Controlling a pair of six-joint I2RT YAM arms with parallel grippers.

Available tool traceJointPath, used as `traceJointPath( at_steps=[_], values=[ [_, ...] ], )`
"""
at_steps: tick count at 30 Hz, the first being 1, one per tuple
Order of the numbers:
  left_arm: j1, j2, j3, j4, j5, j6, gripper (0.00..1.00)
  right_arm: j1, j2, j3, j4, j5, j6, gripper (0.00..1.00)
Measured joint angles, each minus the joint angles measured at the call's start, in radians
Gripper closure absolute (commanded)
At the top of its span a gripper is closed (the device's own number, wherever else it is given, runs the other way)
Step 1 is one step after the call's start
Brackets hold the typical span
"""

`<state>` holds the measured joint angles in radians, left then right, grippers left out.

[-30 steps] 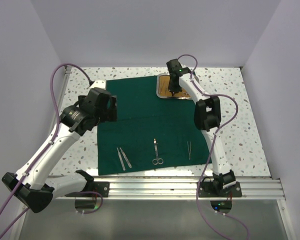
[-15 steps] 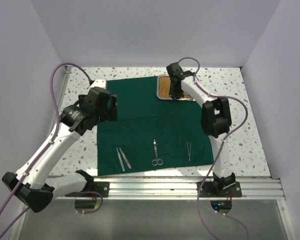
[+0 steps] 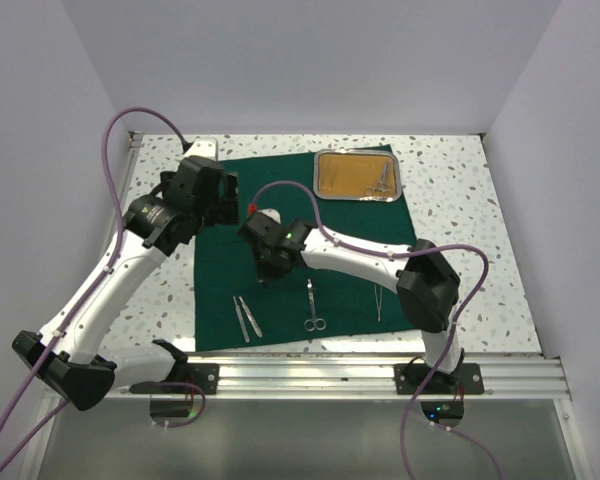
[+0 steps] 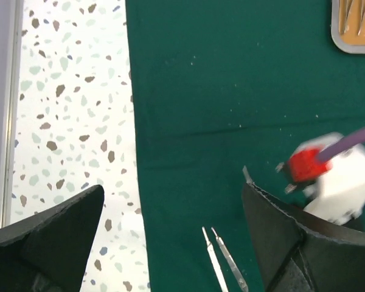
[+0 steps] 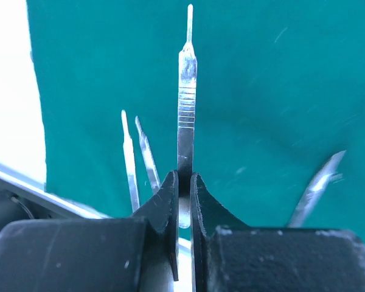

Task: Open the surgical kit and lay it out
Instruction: Place the medical item in the surgical kit.

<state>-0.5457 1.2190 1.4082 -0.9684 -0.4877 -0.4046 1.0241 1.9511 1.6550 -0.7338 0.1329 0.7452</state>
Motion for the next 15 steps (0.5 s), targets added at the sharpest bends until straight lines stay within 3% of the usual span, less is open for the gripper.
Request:
traceJointPath(
  at_steps=[6, 15],
  values=[
    [-0.006, 0.004, 0.015, 0.022, 0.013, -0.003, 0.0, 0.098, 0.077, -0.08, 0.063, -0.043, 0.098, 1.0],
    [-0.005, -0.035, 0.029, 0.017, -0.044, -0.004, 0.0, 0.142, 0.137, -0.082, 0.087, -0.077, 0.18, 1.0]
  ],
)
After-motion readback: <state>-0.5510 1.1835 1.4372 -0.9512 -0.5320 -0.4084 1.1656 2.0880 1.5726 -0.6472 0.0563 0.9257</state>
